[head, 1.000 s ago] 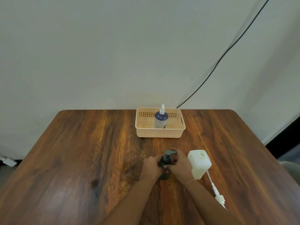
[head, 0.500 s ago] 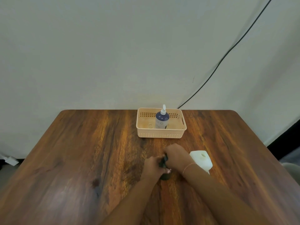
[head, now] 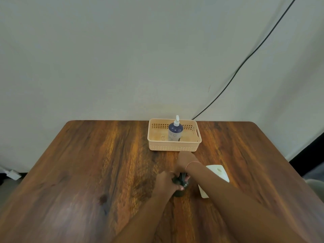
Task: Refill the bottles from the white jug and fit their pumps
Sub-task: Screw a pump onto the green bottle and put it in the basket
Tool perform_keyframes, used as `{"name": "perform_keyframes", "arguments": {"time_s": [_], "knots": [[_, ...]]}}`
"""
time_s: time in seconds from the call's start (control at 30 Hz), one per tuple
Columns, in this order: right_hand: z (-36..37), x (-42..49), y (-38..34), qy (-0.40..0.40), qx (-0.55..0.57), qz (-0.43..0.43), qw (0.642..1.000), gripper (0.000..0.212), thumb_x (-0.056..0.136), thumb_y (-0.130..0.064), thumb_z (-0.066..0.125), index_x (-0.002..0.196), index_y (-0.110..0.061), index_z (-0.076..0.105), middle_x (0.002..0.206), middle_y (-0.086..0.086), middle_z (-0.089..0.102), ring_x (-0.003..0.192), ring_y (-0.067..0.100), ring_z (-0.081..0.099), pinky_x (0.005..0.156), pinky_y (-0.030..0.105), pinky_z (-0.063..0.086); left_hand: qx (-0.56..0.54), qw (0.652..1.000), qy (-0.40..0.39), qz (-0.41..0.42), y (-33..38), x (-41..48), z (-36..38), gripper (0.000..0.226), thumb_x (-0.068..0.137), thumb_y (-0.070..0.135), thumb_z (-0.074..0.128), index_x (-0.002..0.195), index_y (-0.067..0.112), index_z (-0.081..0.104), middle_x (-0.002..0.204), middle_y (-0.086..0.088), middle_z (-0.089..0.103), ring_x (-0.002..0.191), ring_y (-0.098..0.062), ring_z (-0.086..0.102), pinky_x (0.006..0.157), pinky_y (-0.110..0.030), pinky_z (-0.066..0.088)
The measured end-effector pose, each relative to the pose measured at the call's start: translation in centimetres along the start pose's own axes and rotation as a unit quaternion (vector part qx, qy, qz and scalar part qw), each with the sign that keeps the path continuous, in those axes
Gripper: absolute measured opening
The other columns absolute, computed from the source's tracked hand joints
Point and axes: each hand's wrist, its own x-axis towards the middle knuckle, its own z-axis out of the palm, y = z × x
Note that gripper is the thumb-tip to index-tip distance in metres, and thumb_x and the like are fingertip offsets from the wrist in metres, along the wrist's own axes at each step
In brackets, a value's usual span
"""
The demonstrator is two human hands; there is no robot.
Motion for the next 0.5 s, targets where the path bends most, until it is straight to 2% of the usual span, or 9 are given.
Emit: {"name": "perform_keyframes", "arguments": {"time_s": [0.07, 0.17, 0.27, 0.4, 0.5], "knots": [[-0.5, 0.2, 0.3, -0.051, 0.055, 0.04, 0.996, 0.017, 0.077, -0.009, 0.069, 0.09, 0.0, 0.064, 0.101, 0.02, 0.068, 0.086, 0.028, 0.07, 0.083, 0.038, 0.057, -0.007, 1.0, -0.008, 0.009, -0.1, 0.0, 0.0, 0.062, 0.067, 0.029, 0.079, 0.123, 0.016, 0.057, 0.122, -0.002, 0.064, 0.113, -0.017, 0.058, 0.09, -0.024, 0.042], [-0.6, 0.3, 0.5, -0.053, 0.091, 0.059, 0.993, 0.018, 0.075, -0.008, 0.07, 0.09, 0.001, 0.064, 0.097, 0.02, 0.069, 0.083, 0.028, 0.071, 0.081, 0.038, 0.058, -0.01, 1.0, -0.009, 0.012, 0.1, -0.2, -0.1, 0.064, 0.069, 0.028, 0.078, 0.127, 0.017, 0.054, 0.125, -0.001, 0.062, 0.115, -0.017, 0.056, 0.092, -0.024, 0.041], [-0.4, 0.3, 0.5, -0.028, 0.118, 0.054, 0.991, 0.02, 0.077, -0.013, 0.069, 0.093, -0.001, 0.064, 0.096, 0.019, 0.068, 0.079, 0.027, 0.071, 0.076, 0.036, 0.059, -0.012, 1.0, -0.007, 0.025, 0.1, -0.4, -0.4, 0.063, 0.071, 0.027, 0.077, 0.128, 0.016, 0.052, 0.126, -0.002, 0.062, 0.117, -0.018, 0.055, 0.098, -0.027, 0.041], [-0.1, -0.8, 1.9, -0.02, 0.24, 0.042, 0.97, 0.033, 0.088, -0.039, 0.055, 0.09, -0.007, 0.059, 0.093, 0.013, 0.066, 0.074, 0.023, 0.069, 0.072, 0.033, 0.059, -0.017, 0.998, -0.006, 0.061, -0.3, -0.6, -1.1, 0.061, 0.074, 0.025, 0.074, 0.13, 0.021, 0.05, 0.126, 0.002, 0.062, 0.116, -0.013, 0.055, 0.102, -0.025, 0.039], [1.6, -2.3, 4.1, 0.063, 0.273, 0.028, 0.959, 0.027, 0.095, -0.033, 0.042, 0.086, -0.013, 0.057, 0.095, 0.008, 0.063, 0.078, 0.013, 0.061, 0.07, 0.025, 0.05, -0.035, 0.996, -0.01, 0.08, -0.3, -1.0, -1.1, 0.06, 0.075, 0.021, 0.073, 0.13, 0.02, 0.05, 0.126, 0.002, 0.062, 0.116, -0.011, 0.055, 0.104, -0.027, 0.041]]}}
